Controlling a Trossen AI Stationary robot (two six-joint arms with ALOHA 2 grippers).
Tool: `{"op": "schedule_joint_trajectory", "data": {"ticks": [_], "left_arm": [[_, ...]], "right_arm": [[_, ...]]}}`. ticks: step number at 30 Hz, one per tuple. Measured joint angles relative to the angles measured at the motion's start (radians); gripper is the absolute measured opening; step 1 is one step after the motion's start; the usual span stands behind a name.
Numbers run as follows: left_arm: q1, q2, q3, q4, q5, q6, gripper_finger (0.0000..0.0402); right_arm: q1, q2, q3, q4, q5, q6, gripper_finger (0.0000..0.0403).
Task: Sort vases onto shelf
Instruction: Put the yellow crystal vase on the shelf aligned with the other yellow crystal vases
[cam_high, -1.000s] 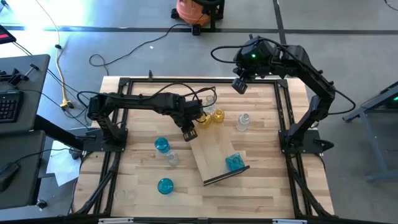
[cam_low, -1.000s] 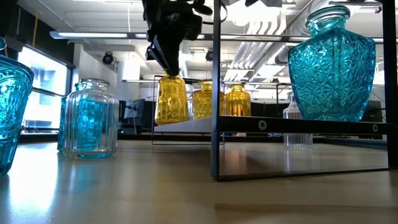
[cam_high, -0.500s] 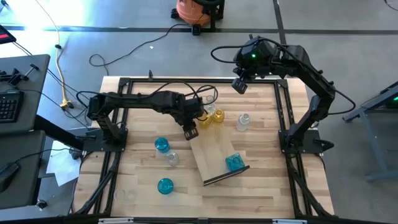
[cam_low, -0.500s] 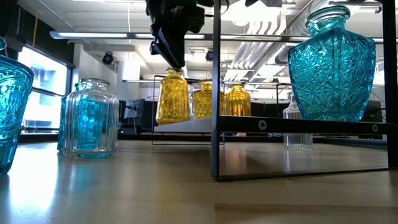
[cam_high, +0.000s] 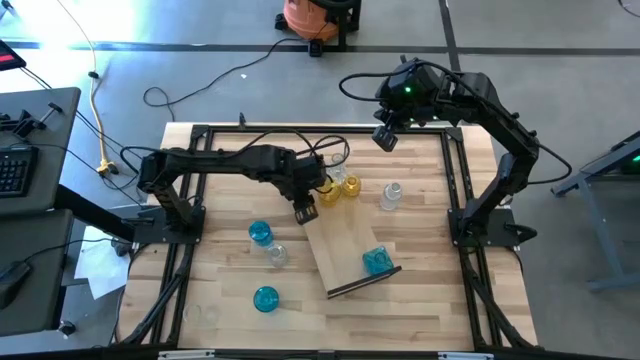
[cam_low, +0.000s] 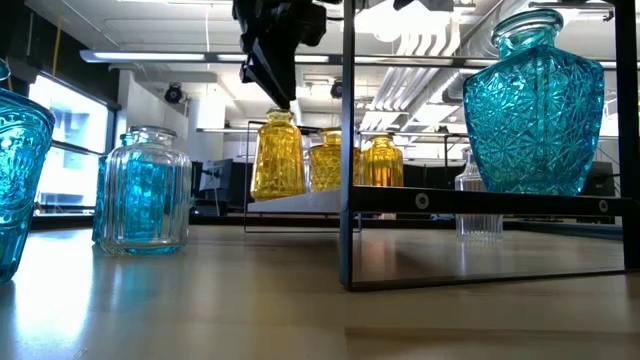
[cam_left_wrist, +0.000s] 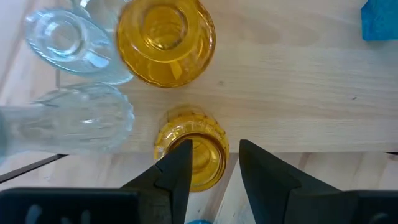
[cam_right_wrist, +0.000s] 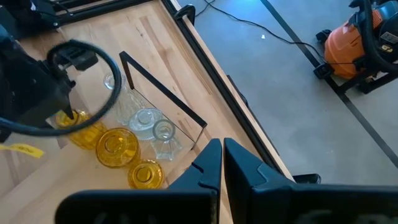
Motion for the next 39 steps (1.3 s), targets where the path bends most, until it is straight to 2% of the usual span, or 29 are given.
{"op": "schedule_joint_trajectory", "data": {"ticks": [8, 13, 19, 22, 26, 35, 39], "left_arm": [[-0.001, -0.062, 0.001, 0.000, -0.032, -0.026, 0.0124], [-0.048, -0.131, 0.001, -0.035, -0.027, -0.061, 0.0122], [-0.125, -0.199, 0.002, -0.128, -0.008, -0.084, 0.0088], [-0.150, -0.189, 0.002, -0.202, -0.007, -0.078, 0.0054], [-0.167, -0.148, 0.001, -0.204, -0.008, -0.048, 0.0008], [-0.171, -0.039, 0.001, -0.179, -0.031, 0.018, 0.0001], [-0.171, -0.007, 0.001, -0.180, -0.090, 0.019, 0.0001]], "right_arm": [[0.000, 0.000, 0.000, 0.000, -0.002, 0.000, 0.0000], [0.000, 0.000, 0.000, -0.004, -0.002, 0.001, 0.0000], [0.000, 0.000, 0.000, -0.010, -0.002, 0.001, 0.0000], [0.000, 0.000, 0.000, -0.001, -0.002, 0.000, 0.0000], [0.000, 0.000, 0.000, 0.008, -0.001, -0.002, 0.0000], [0.000, 0.000, 0.000, 0.002, -0.005, 0.000, 0.0000], [0.000, 0.000, 0.000, -0.013, -0.008, 0.001, 0.0000]]}}
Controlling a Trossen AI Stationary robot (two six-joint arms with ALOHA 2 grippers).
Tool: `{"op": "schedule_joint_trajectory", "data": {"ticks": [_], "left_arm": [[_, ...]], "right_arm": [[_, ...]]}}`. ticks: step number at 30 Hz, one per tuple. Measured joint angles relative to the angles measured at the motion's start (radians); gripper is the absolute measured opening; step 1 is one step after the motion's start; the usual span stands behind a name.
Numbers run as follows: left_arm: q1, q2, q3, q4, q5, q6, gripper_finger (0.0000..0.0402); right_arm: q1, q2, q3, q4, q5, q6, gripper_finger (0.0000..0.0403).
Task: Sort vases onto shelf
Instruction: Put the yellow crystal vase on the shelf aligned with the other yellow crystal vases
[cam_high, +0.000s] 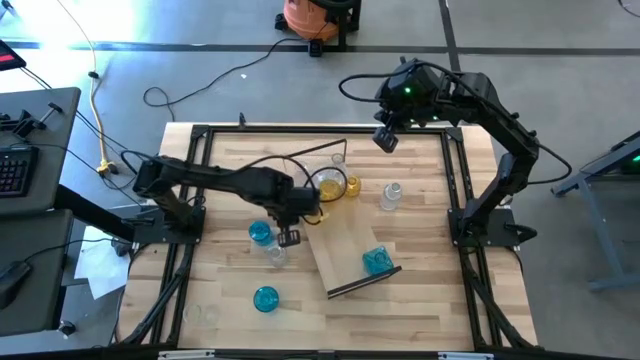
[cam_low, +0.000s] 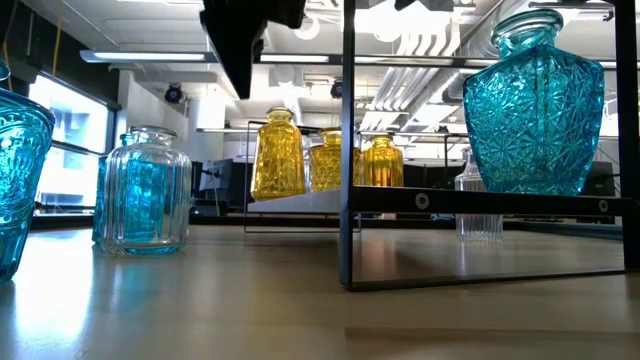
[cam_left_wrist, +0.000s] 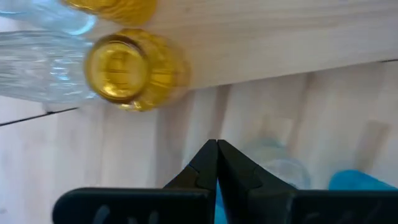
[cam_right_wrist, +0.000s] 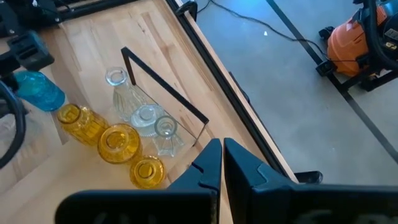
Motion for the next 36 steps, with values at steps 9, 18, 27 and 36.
{"op": "schedule_joint_trajectory", "data": {"ticks": [9, 18, 27, 36], "left_arm": [[0.010, 0.053, -0.001, -0.002, -0.054, -0.009, 0.0000], [0.030, 0.076, -0.013, 0.029, -0.051, 0.002, 0.0000], [0.057, 0.076, -0.018, 0.067, -0.051, 0.009, 0.0000], [0.089, 0.076, -0.018, 0.079, -0.051, 0.024, 0.0000]], "right_arm": [[0.000, 0.000, 0.000, -0.010, -0.001, 0.001, 0.0000], [0.000, 0.000, 0.000, -0.010, -0.001, -0.001, 0.0000], [0.000, 0.000, 0.000, -0.010, 0.000, -0.001, 0.0000], [0.000, 0.000, 0.000, -0.010, 0.000, -0.001, 0.0000]]}}
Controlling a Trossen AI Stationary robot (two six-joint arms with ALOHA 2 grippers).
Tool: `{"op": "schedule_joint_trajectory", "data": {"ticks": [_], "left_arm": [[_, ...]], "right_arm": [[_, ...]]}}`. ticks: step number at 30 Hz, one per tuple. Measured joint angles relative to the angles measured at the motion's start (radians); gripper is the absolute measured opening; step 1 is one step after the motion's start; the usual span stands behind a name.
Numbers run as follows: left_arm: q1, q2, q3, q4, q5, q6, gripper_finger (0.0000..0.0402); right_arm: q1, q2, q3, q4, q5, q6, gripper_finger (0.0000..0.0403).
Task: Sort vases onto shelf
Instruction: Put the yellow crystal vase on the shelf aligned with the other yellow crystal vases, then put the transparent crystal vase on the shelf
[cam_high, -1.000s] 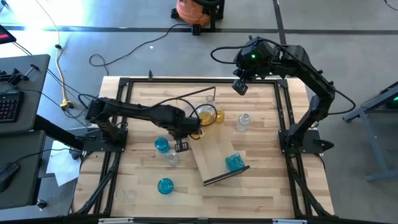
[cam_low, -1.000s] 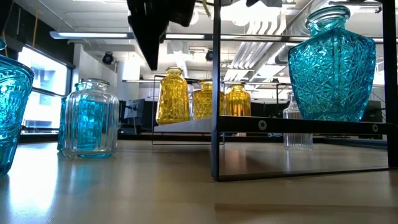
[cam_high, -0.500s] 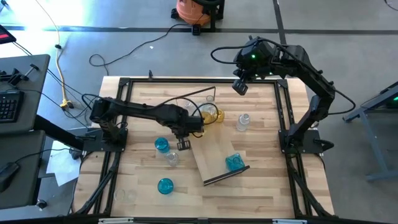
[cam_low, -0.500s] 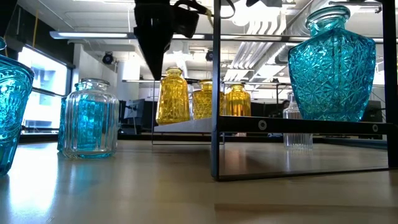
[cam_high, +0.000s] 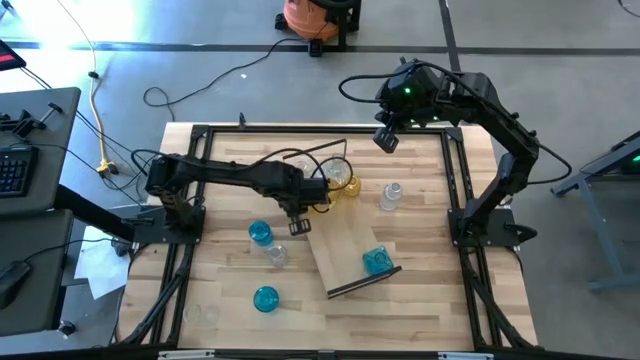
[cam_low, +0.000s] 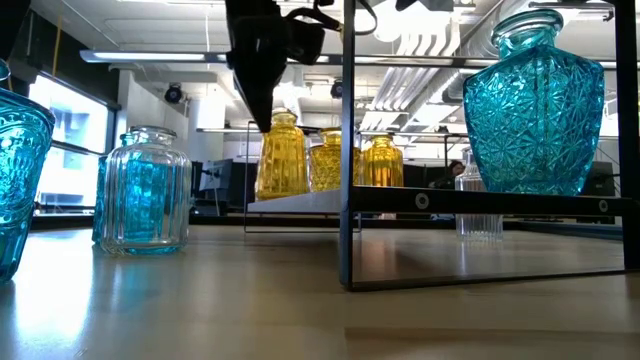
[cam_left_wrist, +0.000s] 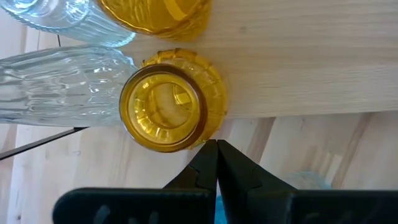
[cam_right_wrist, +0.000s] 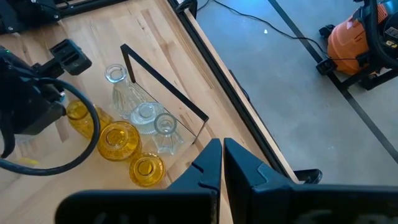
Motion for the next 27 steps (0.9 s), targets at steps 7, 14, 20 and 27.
{"op": "schedule_joint_trajectory", "data": {"ticks": [7, 14, 20, 27], "left_arm": [[0.005, 0.000, 0.000, 0.001, 0.000, 0.003, 0.0000], [0.014, 0.000, 0.000, 0.001, -0.018, 0.002, 0.0000], [0.031, 0.000, 0.000, 0.000, -0.039, 0.002, 0.0000], [0.024, 0.000, 0.000, -0.020, -0.002, -0.024, 0.0000]], "right_arm": [[0.000, 0.000, 0.000, 0.000, 0.000, 0.000, 0.0000], [0.000, 0.000, 0.000, 0.000, 0.000, 0.000, 0.0000], [0.000, 0.000, 0.000, 0.000, 0.000, 0.001, 0.0000], [0.000, 0.000, 0.000, -0.001, -0.001, 0.003, 0.0000]]}}
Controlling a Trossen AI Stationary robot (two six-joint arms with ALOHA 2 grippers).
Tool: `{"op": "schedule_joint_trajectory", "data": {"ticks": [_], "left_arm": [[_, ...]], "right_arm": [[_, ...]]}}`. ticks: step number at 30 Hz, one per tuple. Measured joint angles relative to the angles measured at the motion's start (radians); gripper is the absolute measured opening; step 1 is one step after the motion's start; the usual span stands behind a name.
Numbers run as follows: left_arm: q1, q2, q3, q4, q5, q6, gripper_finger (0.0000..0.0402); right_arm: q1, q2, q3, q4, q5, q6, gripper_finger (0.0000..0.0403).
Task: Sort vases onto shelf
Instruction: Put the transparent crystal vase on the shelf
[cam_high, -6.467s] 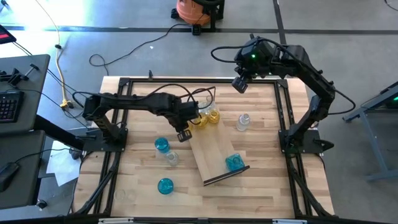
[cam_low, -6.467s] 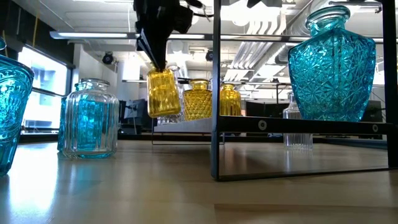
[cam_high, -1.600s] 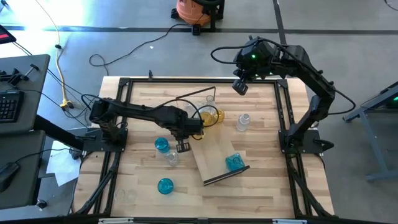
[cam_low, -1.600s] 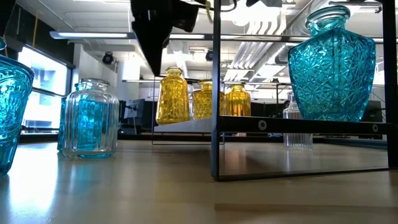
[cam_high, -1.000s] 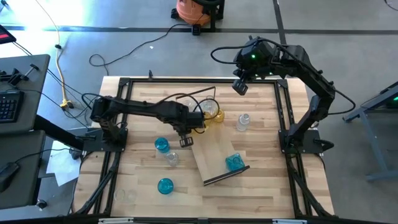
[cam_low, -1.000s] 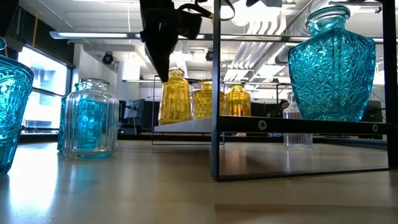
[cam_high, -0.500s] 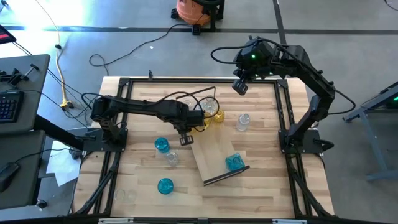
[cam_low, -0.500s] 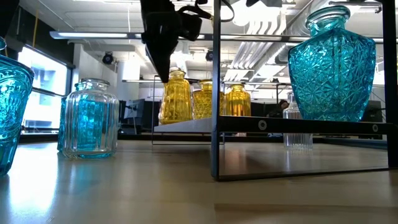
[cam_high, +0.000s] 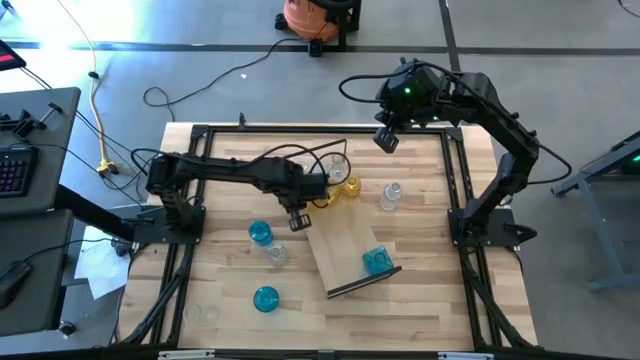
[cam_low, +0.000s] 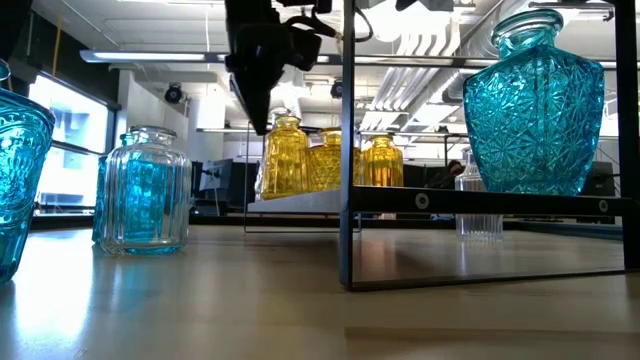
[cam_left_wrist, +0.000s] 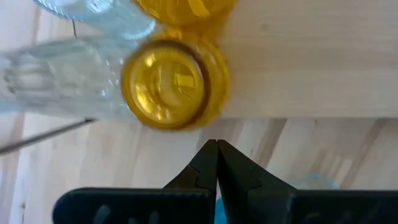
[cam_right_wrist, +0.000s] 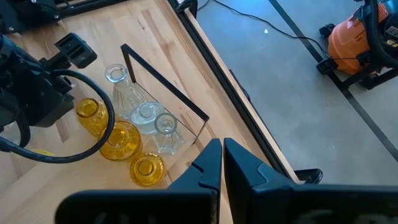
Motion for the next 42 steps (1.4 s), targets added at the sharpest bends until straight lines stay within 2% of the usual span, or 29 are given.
{"op": "schedule_joint_trajectory", "data": {"ticks": [5, 9, 16, 20, 26, 28, 31, 34, 42], "left_arm": [[-0.045, -0.011, 0.000, -0.091, 0.017, -0.027, 0.0000], [-0.088, -0.073, 0.000, -0.125, 0.016, -0.068, 0.0000], [-0.109, -0.302, 0.001, -0.129, -0.012, -0.196, 0.0000], [-0.109, -0.450, 0.002, -0.185, -0.013, -0.245, 0.0000], [-0.109, -0.616, 0.001, -0.395, 0.039, -0.213, 0.0000], [-0.109, -0.658, 0.001, -0.407, 0.050, -0.192, 0.0000], [-0.109, -0.729, 0.000, -0.380, 0.063, -0.151, 0.0000], [-0.110, -0.779, 0.001, -0.407, 0.013, -0.148, 0.0000], [-0.110, -0.865, 0.000, -0.403, -0.013, -0.147, 0.0000]], "right_arm": [[0.000, 0.000, 0.000, -0.009, -0.005, 0.000, 0.0000], [0.000, 0.000, 0.000, -0.022, -0.005, -0.001, 0.0000], [0.000, 0.000, 0.000, -0.023, -0.008, -0.002, 0.0000], [0.004, 0.000, 0.000, -0.023, -0.028, -0.004, 0.0000], [0.061, 0.002, 0.000, -0.023, -0.137, -0.020, 0.0000], [0.101, 0.004, 0.000, -0.023, -0.146, 0.003, 0.0000], [0.169, 0.013, 0.000, -0.022, -0.142, 0.085, 0.0000], [0.242, 0.031, 0.000, -0.015, -0.108, 0.206, 0.0000], [0.400, 0.132, 0.000, -0.002, -0.010, 0.518, 0.0000]]}}
